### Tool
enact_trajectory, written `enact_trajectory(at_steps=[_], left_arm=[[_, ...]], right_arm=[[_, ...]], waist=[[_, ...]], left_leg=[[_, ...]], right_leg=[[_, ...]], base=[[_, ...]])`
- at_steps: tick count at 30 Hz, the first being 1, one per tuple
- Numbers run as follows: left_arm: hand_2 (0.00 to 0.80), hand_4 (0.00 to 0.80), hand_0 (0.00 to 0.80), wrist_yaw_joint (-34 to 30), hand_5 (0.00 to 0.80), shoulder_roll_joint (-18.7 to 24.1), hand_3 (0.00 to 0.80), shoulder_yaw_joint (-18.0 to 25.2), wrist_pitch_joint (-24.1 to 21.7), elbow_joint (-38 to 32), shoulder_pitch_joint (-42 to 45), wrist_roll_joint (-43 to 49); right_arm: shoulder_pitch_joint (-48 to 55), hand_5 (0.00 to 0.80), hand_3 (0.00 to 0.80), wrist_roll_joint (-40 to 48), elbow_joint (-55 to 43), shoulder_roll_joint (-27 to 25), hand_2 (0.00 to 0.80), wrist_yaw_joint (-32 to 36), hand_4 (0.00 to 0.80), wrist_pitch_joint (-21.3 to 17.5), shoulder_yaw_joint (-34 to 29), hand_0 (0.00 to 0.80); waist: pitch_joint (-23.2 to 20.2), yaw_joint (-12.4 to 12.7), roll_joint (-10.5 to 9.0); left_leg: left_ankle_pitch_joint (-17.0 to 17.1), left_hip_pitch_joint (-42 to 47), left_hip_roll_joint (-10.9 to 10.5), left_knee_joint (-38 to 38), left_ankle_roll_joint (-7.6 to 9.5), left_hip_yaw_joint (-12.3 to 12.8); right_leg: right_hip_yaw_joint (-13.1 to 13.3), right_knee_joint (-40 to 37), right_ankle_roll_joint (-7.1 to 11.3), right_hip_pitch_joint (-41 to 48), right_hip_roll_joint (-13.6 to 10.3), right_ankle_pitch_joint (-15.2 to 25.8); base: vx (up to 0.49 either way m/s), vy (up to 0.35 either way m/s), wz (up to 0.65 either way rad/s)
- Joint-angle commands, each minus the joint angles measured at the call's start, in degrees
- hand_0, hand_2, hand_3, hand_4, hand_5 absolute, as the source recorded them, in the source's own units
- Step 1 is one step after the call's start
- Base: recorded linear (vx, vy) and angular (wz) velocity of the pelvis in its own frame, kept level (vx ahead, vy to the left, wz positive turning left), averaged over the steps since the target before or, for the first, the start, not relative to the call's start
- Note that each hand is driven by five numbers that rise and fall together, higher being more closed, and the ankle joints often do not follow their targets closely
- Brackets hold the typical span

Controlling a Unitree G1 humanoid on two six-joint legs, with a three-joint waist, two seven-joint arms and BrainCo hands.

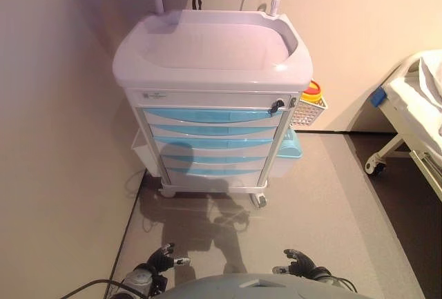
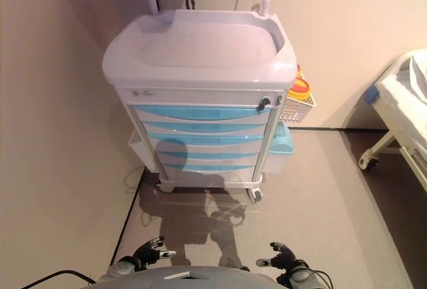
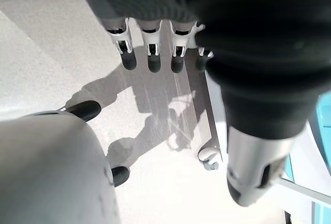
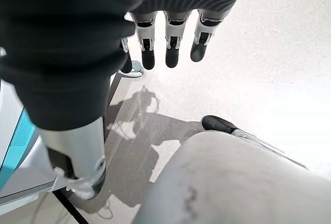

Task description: Open the drawer and pick up the medicine

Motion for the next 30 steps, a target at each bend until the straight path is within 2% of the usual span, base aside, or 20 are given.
enact_trajectory(at_steps=[1,6,12,15,18,23,26,27,30], left_arm=[[0.0,0.0,0.0,1.0,0.0,-2.3,0.0,3.4,-0.8,4.0,-2.9,-2.0],[0.0,0.0,0.0,1.1,0.0,-1.6,0.0,5.1,-1.9,3.8,-2.7,-5.7],[0.0,0.0,0.0,-0.4,0.0,-1.3,0.0,8.1,-3.8,2.7,-3.3,-14.5],[0.0,0.0,0.0,-3.4,0.0,-1.5,0.0,9.2,-5.8,1.1,-4.9,-21.0],[0.0,0.0,0.0,-5.5,0.0,-1.3,0.0,9.7,-7.3,-2.1,-8.3,-27.2],[0.0,0.0,0.0,-7.6,0.0,-0.8,0.0,9.7,-10.7,-8.9,-15.6,-35.8],[0.0,0.0,0.0,-8.0,0.0,-0.7,0.0,9.3,-11.8,-11.0,-17.4,-38.0],[0.0,0.0,0.0,-9.0,0.0,-0.6,0.0,8.7,-12.9,-14.1,-20.1,-42.0],[0.0,0.0,0.0,-11.8,0.0,0.9,0.0,7.9,-14.1,-18.2,-24.5,-47.9]], right_arm=[[-2.6,0.0,0.0,-0.5,2.1,0.6,0.0,0.3,0.0,-0.9,0.7,0.0],[-2.2,0.0,0.0,-0.7,1.9,0.0,0.0,0.6,0.0,-1.3,0.6,0.0],[-2.1,0.0,0.0,0.3,0.8,-0.9,0.0,0.6,0.0,-1.0,0.3,0.0],[-2.3,0.0,0.0,0.6,-0.2,-1.4,0.0,0.6,0.0,-0.6,0.3,0.0],[-3.9,0.0,0.0,2.1,-1.3,-1.8,0.0,0.1,0.0,-0.8,0.8,0.0],[-7.3,0.0,0.0,5.6,-3.3,-2.4,0.0,-0.5,0.0,-1.4,1.5,0.0],[-7.9,0.0,0.0,6.0,-3.6,-2.4,0.0,-0.8,0.0,-1.6,1.7,0.0],[-8.5,0.0,0.0,6.7,-3.9,-2.6,0.0,-1.0,0.0,-1.9,2.1,0.0],[-8.6,0.0,0.0,7.4,-4.6,-3.0,0.0,-0.9,0.0,-2.4,2.7,0.0]], waist=[[2.7,-0.8,0.42],[3.7,-0.9,0.46],[5.4,-1.0,0.51],[7.0,-1.4,0.39],[10.5,-2.0,0.02],[17.1,-3.2,-1.53],[18.3,-3.6,-2.15],[20.1,-4.5,-2.95],[21.9,-5.5,-4.41]], left_leg=[[-5.8,-1.7,-3.8,0.4,2.43,-3.9],[-5.7,-2.1,-3.9,0.4,2.73,-3.7],[-5.5,-2.8,-4.2,0.4,3.33,-3.6],[-5.8,-4.0,-4.3,1.6,3.89,-2.8],[-6.5,-7.0,-4.1,4.7,4.52,-1.5],[-7.3,-14.4,-3.3,11.0,5.29,1.2],[-7.8,-17.0,-2.9,13.2,5.49,2.1],[-8.7,-19.6,-2.5,16.0,5.8,3.1],[-9.9,-23.0,-2.0,19.1,6.07,4.1]], right_leg=[[-4.7,1.9,3.28,0.8,-0.1,-2.9],[-4.5,2.6,3.27,0.0,-0.4,-3.0],[-3.7,4.1,3.32,-1.8,-0.9,-3.1],[-2.9,6.3,3.39,-4.1,-1.4,-3.2],[-1.7,10.2,3.53,-8.3,-2.0,-3.3],[1.5,14.6,4.18,-15.1,-1.9,-2.5],[2.5,15.7,4.32,-17.4,-1.9,-2.0],[3.3,16.7,4.46,-19.6,-1.9,-1.6],[4.5,17.2,4.65,-22.4,-1.6,-0.8]], base=[[0.045,0.013,0.0],[0.039,0.027,0.0],[0.024,0.047,0.0],[-0.025,0.06,-0.03],[-0.144,0.05,-0.21],[-0.195,0.018,-0.57],[-0.133,0.008,-0.33],[-0.149,0.01,-0.23],[-0.128,-0.022,-0.31]])
